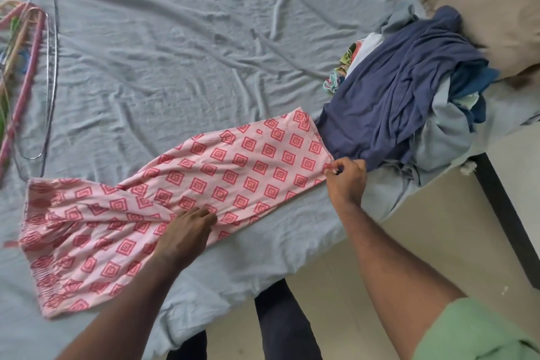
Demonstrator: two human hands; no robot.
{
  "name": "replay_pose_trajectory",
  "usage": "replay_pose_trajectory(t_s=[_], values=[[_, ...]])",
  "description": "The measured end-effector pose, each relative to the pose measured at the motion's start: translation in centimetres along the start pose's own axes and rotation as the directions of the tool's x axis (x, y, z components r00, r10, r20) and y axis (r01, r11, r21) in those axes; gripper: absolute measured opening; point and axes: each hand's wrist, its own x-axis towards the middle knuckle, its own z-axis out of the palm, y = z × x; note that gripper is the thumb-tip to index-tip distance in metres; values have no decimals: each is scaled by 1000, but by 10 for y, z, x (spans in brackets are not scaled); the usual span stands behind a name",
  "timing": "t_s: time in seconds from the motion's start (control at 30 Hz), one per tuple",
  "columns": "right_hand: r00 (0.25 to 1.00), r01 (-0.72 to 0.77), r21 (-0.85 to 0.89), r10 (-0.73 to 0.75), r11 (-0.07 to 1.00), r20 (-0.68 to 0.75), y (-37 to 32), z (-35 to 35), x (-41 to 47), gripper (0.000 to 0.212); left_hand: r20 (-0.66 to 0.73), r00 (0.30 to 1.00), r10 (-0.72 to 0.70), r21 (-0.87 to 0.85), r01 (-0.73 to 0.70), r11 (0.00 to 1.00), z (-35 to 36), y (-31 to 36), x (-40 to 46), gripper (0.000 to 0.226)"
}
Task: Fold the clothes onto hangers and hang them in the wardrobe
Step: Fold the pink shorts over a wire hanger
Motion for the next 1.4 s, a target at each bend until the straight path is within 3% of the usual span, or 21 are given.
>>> replay_pose_trajectory(t_s=[0.1,0.27,0.37,0.5,0.6,0.67,0.8,0.87,0.93,1.03,1.1,1.17,1.27,1.33,1.4], values=[[991,129,-44,-128,991,36,-32,2,-22,20,-122,990,-68,-51,63,997,-13,-5,-8,34],[894,384,57,-387,921,225,-102,42,-79,27,-224,892,-393,-151,366,918,-44,-32,-41,52],[781,515,145,-532,845,328,-153,74,-119,25,-226,791,-568,-285,504,815,-55,-68,-68,36],[635,576,271,-631,771,446,-220,117,-166,24,-167,679,-715,-354,636,686,-62,-120,-114,18],[549,558,303,-618,772,563,-265,148,-194,17,-128,612,-780,-347,710,613,-59,-154,-146,15],[480,539,276,-559,796,676,-292,166,-209,26,-114,572,-812,-344,744,573,-56,-168,-159,16],[368,638,153,-473,755,800,-334,201,-236,51,-75,300,-951,-605,744,283,-49,-180,-171,25],[363,663,122,-460,739,810,-345,214,-244,56,6,228,-974,-703,693,158,-47,-183,-171,37],[375,681,99,-462,726,804,-356,227,-258,55,85,218,-972,-753,653,81,-45,-193,-176,39],[413,691,67,-469,719,781,-364,234,-270,35,101,247,-964,-730,676,97,-45,-206,-178,33],[430,677,132,-535,724,728,-365,229,-279,18,93,268,-959,-710,694,124,-48,-212,-177,30],[410,632,292,-629,718,660,-357,215,-291,15,96,291,-952,-675,722,152,-51,-218,-174,31],[280,620,474,-740,626,611,-324,190,-320,12,106,304,-947,-631,756,173,-55,-224,-175,21],[127,667,517,-766,536,631,-290,182,-343,4,100,311,-945,-617,765,186,-57,-225,-178,10],[40,699,515,-747,495,664,-261,182,-363,4,96,298,-950,-611,771,180,-56,-224,-183,9]])
